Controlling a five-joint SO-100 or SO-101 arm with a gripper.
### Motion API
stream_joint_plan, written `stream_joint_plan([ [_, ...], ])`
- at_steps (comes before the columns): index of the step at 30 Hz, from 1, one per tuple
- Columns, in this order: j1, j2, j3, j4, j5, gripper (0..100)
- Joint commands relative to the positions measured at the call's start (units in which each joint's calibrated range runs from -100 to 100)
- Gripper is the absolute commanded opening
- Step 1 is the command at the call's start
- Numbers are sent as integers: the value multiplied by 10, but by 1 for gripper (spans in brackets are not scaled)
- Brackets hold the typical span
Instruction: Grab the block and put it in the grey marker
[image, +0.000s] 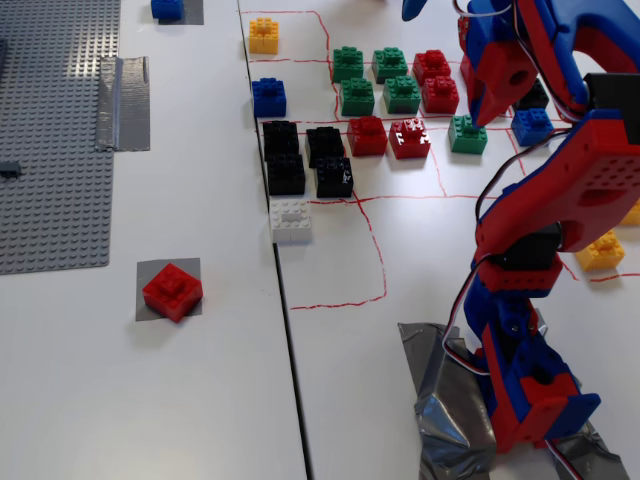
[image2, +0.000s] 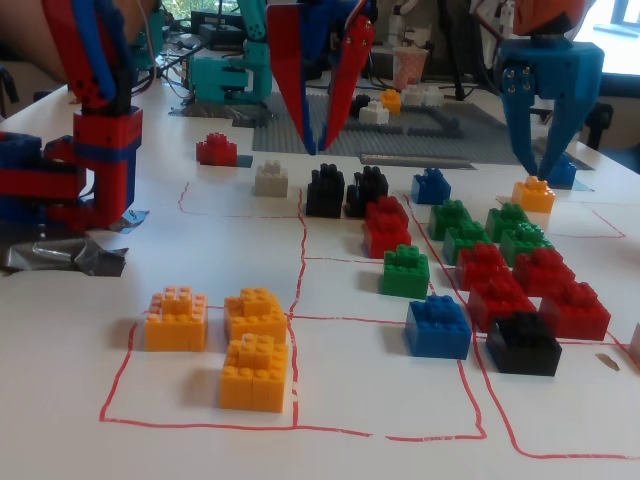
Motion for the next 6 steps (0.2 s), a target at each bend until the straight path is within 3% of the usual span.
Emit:
stream_joint_plan([
  [1,4,-11,-28,-12,2,0],
  [6,5,-11,-29,-12,3,0],
])
